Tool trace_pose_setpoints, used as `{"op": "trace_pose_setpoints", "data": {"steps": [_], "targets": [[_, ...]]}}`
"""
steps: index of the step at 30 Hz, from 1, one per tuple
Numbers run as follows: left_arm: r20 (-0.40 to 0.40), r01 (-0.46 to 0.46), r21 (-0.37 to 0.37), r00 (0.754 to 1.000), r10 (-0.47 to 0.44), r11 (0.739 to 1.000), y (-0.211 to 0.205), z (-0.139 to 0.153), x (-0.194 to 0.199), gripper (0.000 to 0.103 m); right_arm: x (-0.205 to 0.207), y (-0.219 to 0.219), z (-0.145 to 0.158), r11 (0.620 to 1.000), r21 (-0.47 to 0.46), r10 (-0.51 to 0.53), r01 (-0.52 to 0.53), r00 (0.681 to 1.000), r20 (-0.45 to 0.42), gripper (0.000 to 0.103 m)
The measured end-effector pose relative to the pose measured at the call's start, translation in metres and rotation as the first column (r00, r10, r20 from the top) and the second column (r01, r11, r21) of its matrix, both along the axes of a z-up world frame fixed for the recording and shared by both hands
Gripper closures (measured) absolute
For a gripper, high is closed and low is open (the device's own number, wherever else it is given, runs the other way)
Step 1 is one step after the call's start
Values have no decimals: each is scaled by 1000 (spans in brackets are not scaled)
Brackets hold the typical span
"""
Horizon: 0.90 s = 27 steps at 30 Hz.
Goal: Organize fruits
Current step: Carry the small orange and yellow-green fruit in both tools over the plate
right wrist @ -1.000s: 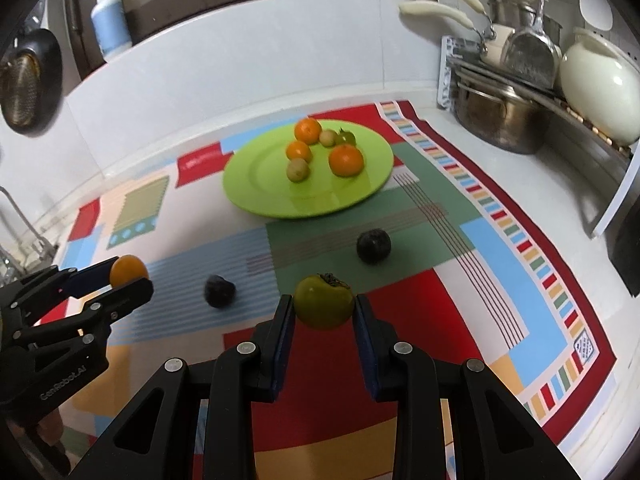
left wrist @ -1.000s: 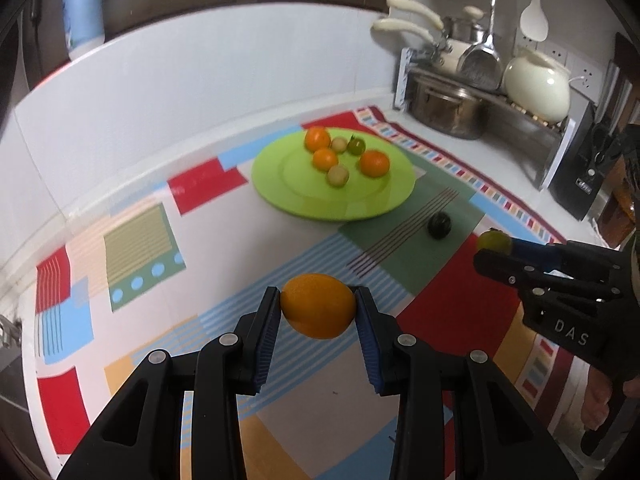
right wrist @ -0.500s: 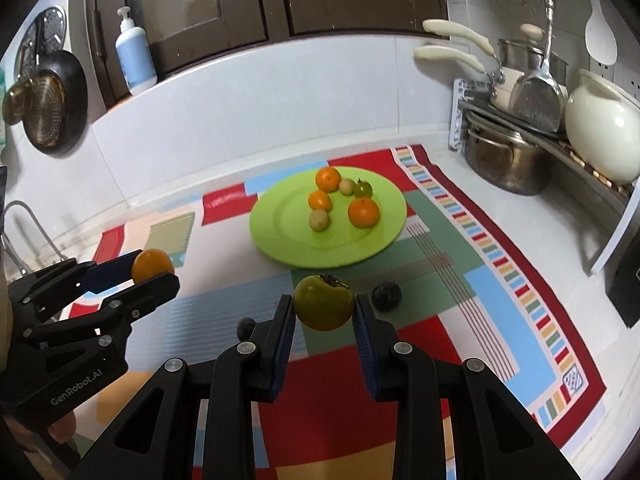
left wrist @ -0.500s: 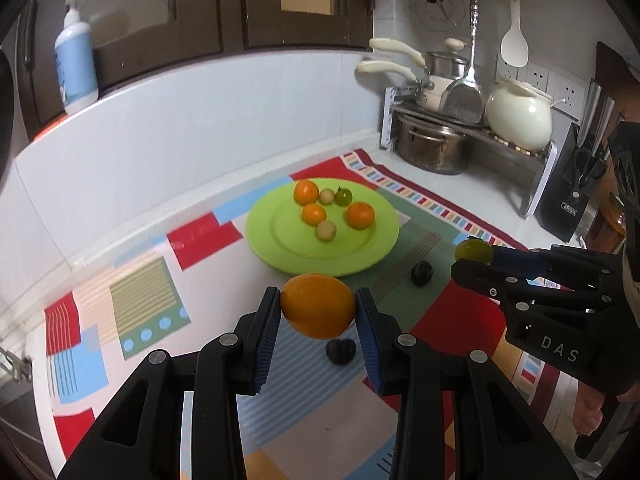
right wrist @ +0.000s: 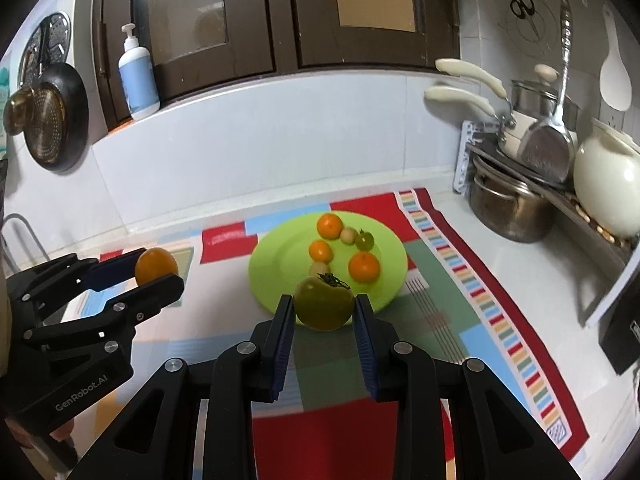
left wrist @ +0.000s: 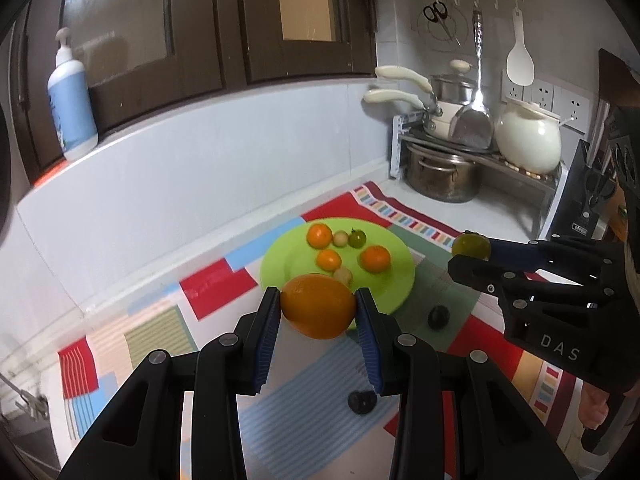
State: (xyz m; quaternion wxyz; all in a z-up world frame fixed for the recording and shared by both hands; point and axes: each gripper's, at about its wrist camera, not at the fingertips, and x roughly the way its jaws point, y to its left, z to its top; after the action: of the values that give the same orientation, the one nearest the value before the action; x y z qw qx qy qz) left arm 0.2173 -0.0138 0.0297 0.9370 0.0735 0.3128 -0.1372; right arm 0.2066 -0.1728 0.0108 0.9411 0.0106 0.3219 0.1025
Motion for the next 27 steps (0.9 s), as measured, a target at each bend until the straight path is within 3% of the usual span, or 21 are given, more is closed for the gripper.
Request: {"op": "trace_pose_setpoints", "data": {"steps": [13,27], "targets": [[13,35,32,999,-36,999,-7,7,43,66,41,2,17,999,-31,12,-11,999,45,72],[-44,76,40,996,-74,996,-10,-12,100,66,100,6,0,998,-32,47,-47,999,-23,72]]}}
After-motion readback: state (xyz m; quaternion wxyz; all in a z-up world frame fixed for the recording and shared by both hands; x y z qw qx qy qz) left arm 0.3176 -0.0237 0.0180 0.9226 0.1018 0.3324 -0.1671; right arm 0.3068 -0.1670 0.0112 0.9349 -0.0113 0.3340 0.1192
